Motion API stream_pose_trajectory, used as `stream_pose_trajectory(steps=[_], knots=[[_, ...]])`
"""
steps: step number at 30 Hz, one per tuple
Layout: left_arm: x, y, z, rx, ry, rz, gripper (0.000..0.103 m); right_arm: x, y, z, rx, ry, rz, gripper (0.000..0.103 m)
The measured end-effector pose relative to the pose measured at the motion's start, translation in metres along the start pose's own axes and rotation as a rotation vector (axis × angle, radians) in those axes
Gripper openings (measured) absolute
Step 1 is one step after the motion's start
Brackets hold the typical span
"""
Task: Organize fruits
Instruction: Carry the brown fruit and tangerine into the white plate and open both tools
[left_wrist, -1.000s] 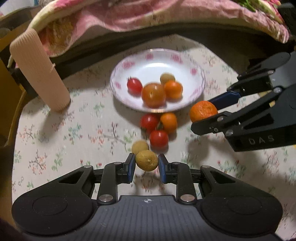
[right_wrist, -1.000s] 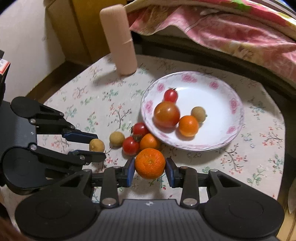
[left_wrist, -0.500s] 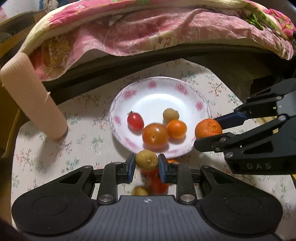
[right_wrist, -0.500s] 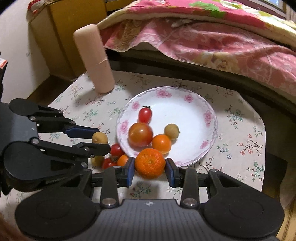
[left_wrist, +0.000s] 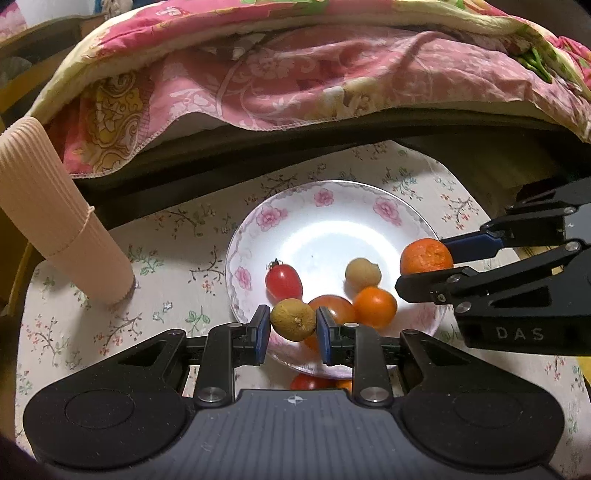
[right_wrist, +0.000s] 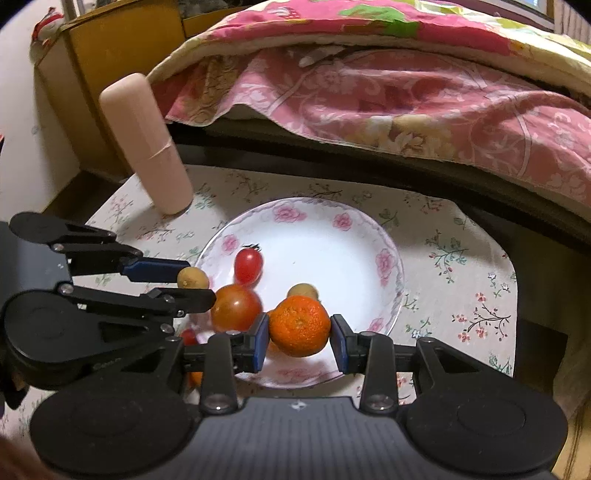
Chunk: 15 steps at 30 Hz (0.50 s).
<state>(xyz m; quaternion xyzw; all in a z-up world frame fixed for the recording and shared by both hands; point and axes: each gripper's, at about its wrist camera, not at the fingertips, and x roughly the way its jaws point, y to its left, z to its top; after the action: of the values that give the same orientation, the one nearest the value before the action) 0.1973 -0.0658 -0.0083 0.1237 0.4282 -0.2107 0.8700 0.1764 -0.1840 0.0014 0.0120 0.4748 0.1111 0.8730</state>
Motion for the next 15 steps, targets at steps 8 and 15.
stream_pose_trajectory(steps=[8,15], knots=[[0.005,0.004,0.004,-0.025,-0.006,0.001,0.035,0.012,-0.008,0.005,0.045,-0.001,-0.009,0.036],[0.009,0.006,0.006,-0.051,-0.015,-0.004,0.034,0.021,-0.009,0.004,0.064,0.012,-0.002,0.036]])
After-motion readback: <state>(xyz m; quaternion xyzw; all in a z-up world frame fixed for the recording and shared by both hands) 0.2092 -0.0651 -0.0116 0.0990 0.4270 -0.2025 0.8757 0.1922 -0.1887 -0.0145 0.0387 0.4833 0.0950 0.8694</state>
